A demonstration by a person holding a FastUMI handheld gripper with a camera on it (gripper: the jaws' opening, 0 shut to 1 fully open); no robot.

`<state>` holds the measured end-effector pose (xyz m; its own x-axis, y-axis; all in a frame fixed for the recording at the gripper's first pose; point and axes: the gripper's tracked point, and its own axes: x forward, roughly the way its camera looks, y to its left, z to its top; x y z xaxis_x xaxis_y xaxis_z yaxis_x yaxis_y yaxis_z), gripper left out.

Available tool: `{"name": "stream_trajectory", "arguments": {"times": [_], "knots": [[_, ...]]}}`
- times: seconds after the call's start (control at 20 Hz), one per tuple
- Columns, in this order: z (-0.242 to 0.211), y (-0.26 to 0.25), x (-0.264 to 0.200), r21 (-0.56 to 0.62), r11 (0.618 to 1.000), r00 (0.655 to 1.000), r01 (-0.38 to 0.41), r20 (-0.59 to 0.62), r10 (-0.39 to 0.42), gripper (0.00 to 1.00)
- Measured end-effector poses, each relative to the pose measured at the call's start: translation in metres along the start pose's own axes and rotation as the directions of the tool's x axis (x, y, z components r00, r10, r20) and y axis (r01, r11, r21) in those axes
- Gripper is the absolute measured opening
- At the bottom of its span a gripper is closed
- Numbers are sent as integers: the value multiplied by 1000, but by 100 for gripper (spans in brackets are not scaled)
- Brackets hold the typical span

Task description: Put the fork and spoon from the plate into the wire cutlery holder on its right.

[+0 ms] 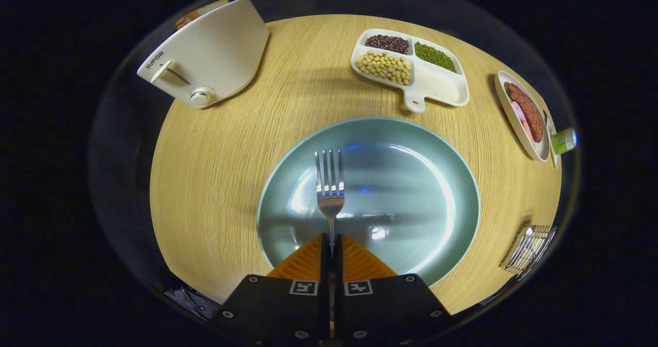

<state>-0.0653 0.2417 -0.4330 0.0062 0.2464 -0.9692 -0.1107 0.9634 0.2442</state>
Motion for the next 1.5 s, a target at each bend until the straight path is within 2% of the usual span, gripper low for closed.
{"name": "stream_trajectory", "arguments": {"times": [0.25, 0.35, 0.55, 0.7, 1.2, 1.5], "knots": [[4, -17, -14, 41, 999, 994, -17, 105, 13, 3], [8, -30, -33, 44, 999, 989, -10, 151, 3, 3], [3, -67, -70, 83, 996, 977, -9, 214, -9, 3], [-17, -105, -93, 136, 991, 970, 1, 240, -33, 3], [-83, -243, -144, 325, 943, 959, 69, 239, -153, 3], [-111, -287, -153, 336, 937, 961, 92, 217, -172, 3]]}}
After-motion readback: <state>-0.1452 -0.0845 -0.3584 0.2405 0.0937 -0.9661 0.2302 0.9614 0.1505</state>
